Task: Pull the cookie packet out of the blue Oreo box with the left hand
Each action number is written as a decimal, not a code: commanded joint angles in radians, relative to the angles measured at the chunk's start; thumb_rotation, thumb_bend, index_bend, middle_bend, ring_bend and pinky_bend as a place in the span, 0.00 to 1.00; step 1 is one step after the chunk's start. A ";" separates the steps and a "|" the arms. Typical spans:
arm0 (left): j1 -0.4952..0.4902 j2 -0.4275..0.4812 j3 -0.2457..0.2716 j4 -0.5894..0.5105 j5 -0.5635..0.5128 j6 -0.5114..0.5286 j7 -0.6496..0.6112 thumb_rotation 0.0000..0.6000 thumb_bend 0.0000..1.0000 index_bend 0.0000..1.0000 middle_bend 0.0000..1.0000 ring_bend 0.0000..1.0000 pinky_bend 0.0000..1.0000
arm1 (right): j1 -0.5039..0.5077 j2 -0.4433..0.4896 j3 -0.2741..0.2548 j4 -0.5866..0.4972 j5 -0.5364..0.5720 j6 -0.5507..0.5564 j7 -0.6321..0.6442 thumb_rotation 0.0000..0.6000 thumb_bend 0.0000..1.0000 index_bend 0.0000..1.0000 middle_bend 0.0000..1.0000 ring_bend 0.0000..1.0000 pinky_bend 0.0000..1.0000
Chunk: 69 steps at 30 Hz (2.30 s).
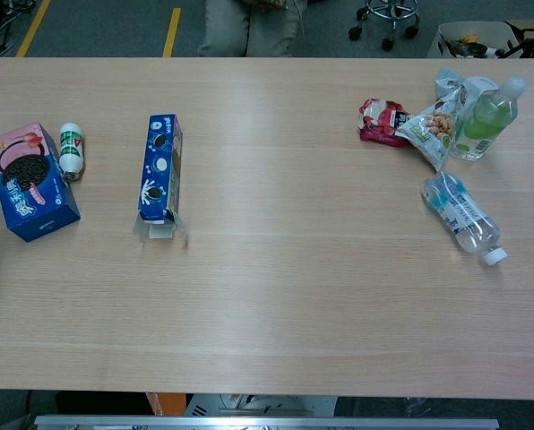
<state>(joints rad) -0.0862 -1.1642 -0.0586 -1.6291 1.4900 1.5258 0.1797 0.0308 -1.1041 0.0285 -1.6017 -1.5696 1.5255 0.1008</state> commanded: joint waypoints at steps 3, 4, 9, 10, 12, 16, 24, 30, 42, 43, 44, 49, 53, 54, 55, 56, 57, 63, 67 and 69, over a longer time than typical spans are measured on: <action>-0.002 -0.003 0.000 0.001 -0.001 -0.004 0.001 1.00 0.26 0.23 0.23 0.20 0.25 | 0.000 0.000 -0.001 -0.001 0.002 -0.002 -0.002 1.00 0.36 0.41 0.43 0.40 0.43; -0.003 -0.003 0.000 0.002 0.000 -0.004 0.000 1.00 0.26 0.23 0.23 0.20 0.25 | 0.000 0.000 -0.001 -0.001 0.001 -0.001 -0.002 1.00 0.36 0.41 0.43 0.40 0.43; -0.005 -0.005 -0.002 0.006 0.000 -0.006 -0.005 1.00 0.26 0.23 0.23 0.20 0.25 | -0.002 0.001 0.000 0.000 0.003 0.002 -0.001 1.00 0.35 0.41 0.43 0.40 0.43; -0.006 -0.007 -0.004 0.009 -0.003 -0.008 -0.010 1.00 0.26 0.23 0.23 0.20 0.25 | -0.002 0.001 0.002 0.001 0.006 0.002 0.001 1.00 0.35 0.41 0.43 0.40 0.43; -0.010 -0.009 -0.006 0.014 -0.007 -0.013 -0.015 1.00 0.26 0.23 0.23 0.20 0.25 | 0.000 0.002 0.005 0.002 0.009 -0.001 0.002 1.00 0.35 0.41 0.43 0.40 0.43; -0.020 -0.010 -0.007 0.022 0.000 -0.024 -0.020 1.00 0.26 0.23 0.23 0.20 0.25 | 0.009 0.009 0.010 -0.003 0.003 -0.003 -0.002 1.00 0.35 0.41 0.43 0.40 0.43; -0.073 -0.011 -0.004 0.036 0.043 -0.082 -0.039 1.00 0.26 0.23 0.23 0.20 0.24 | 0.036 0.022 0.025 -0.025 -0.011 -0.016 -0.022 1.00 0.36 0.41 0.43 0.40 0.43; -0.147 -0.013 0.006 0.054 0.101 -0.167 -0.065 1.00 0.26 0.23 0.23 0.20 0.24 | 0.049 0.026 0.027 -0.040 -0.010 -0.031 -0.042 1.00 0.35 0.41 0.43 0.40 0.43; -0.342 -0.097 0.047 0.193 0.245 -0.364 -0.158 1.00 0.26 0.16 0.19 0.20 0.21 | 0.051 0.031 0.023 -0.062 -0.018 -0.025 -0.062 1.00 0.35 0.41 0.43 0.40 0.43; -0.362 -0.105 0.052 0.209 0.257 -0.383 -0.165 1.00 0.26 0.15 0.18 0.19 0.21 | 0.050 0.031 0.021 -0.063 -0.020 -0.022 -0.063 1.00 0.35 0.41 0.43 0.40 0.43; -0.376 -0.110 0.057 0.220 0.267 -0.396 -0.170 1.00 0.26 0.14 0.17 0.18 0.20 | 0.049 0.031 0.021 -0.063 -0.021 -0.020 -0.063 1.00 0.36 0.41 0.43 0.40 0.43; -0.441 -0.157 0.090 0.289 0.341 -0.427 -0.191 1.00 0.26 0.10 0.11 0.14 0.20 | 0.045 0.026 0.015 -0.062 -0.032 -0.010 -0.059 1.00 0.36 0.41 0.43 0.40 0.43; -0.485 -0.202 0.117 0.367 0.395 -0.434 -0.205 1.00 0.26 0.07 0.08 0.11 0.18 | 0.042 0.025 0.012 -0.061 -0.033 -0.006 -0.056 1.00 0.35 0.41 0.43 0.40 0.43; -0.495 -0.213 0.121 0.386 0.403 -0.435 -0.209 1.00 0.26 0.07 0.07 0.10 0.18 | 0.041 0.025 0.012 -0.061 -0.034 -0.004 -0.054 1.00 0.35 0.41 0.43 0.40 0.43; -0.506 -0.227 0.126 0.411 0.413 -0.435 -0.216 1.00 0.26 0.06 0.06 0.09 0.17 | 0.040 0.026 0.012 -0.060 -0.035 0.000 -0.050 1.00 0.35 0.41 0.43 0.40 0.43; -0.515 -0.238 0.130 0.430 0.420 -0.433 -0.221 1.00 0.26 0.05 0.06 0.09 0.17 | 0.039 0.027 0.011 -0.060 -0.037 0.003 -0.047 1.00 0.35 0.41 0.43 0.40 0.43; -0.523 -0.248 0.134 0.449 0.427 -0.431 -0.225 1.00 0.26 0.05 0.05 0.08 0.17 | 0.037 0.027 0.011 -0.059 -0.037 0.006 -0.045 1.00 0.35 0.41 0.43 0.40 0.43; -0.578 -0.324 0.152 0.589 0.455 -0.437 -0.242 1.00 0.26 0.04 0.04 0.07 0.16 | 0.029 0.029 0.008 -0.052 -0.036 0.016 -0.032 1.00 0.36 0.41 0.43 0.40 0.43; -0.609 -0.366 0.172 0.676 0.468 -0.441 -0.254 1.00 0.26 0.04 0.04 0.06 0.15 | 0.021 0.032 0.007 -0.050 -0.035 0.028 -0.025 1.00 0.36 0.41 0.43 0.40 0.43; -0.621 -0.382 0.181 0.714 0.471 -0.437 -0.266 1.00 0.26 0.04 0.04 0.06 0.15 | 0.018 0.034 0.008 -0.049 -0.033 0.033 -0.023 1.00 0.36 0.41 0.43 0.40 0.43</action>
<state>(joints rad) -0.6885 -1.5239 0.1089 -0.9489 1.9523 1.0885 -0.0727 0.0492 -1.0705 0.0359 -1.6510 -1.6035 1.5579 0.0772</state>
